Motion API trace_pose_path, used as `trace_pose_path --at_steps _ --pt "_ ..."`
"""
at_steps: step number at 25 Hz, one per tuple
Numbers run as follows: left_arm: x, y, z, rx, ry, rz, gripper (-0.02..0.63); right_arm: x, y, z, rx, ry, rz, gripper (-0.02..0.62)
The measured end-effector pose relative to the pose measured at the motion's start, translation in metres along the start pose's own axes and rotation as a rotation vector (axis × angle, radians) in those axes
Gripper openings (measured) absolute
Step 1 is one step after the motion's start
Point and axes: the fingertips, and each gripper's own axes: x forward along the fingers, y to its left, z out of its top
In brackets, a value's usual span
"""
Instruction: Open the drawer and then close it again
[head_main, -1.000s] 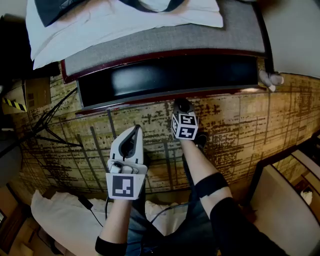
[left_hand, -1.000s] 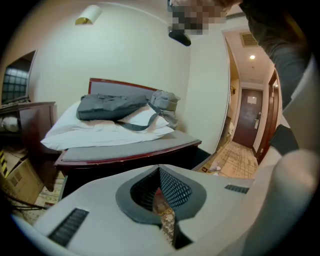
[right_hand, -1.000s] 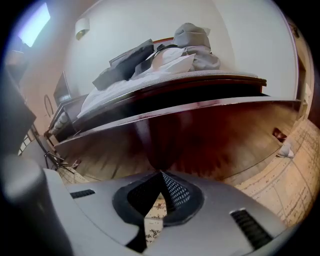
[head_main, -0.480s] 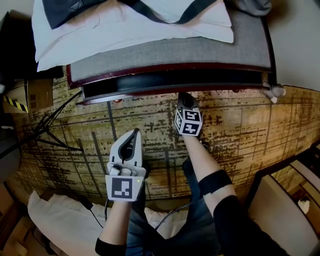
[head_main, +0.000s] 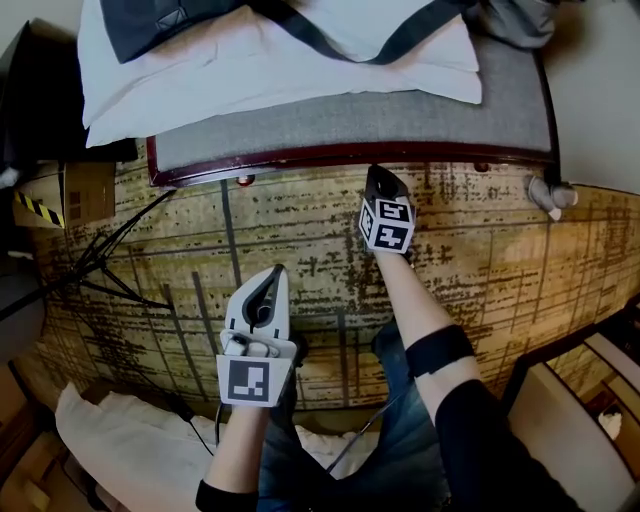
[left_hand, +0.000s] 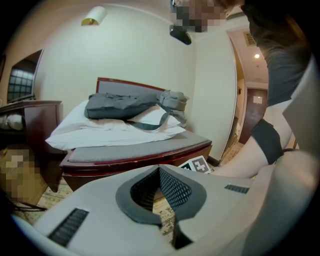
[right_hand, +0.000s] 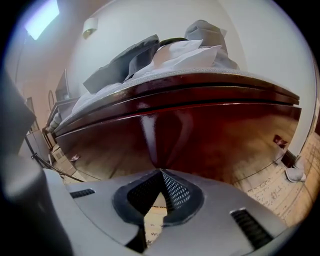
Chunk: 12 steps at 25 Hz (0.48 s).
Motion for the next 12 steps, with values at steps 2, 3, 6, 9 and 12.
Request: trace_pose_path --at_steps 2,3,6,9,12 --pt "-0.0008 0.0040 0.0015 0.008 -0.007 0.004 0.003 0.0030 -0.0007 0.0026 0.007 -0.006 -0.005 0.000" --pt "-0.0016 0.0057 0.0018 0.012 -0.008 0.006 0.003 0.0034 -0.0006 0.0024 0.013 -0.006 -0.006 0.000" --pt "-0.0027 0.0083 0.0029 0.020 -0.007 0.011 0.003 0.0050 -0.0014 0.0029 0.027 -0.005 -0.014 0.000" --pt "-0.0040 0.0080 0.0061 0.025 -0.020 0.010 0.003 0.0078 -0.0018 0.0061 0.036 -0.004 -0.028 0.000" --pt "-0.0081 0.0081 0.0040 0.025 -0.021 0.012 0.003 0.0072 -0.0026 0.0047 0.033 0.001 -0.038 0.000"
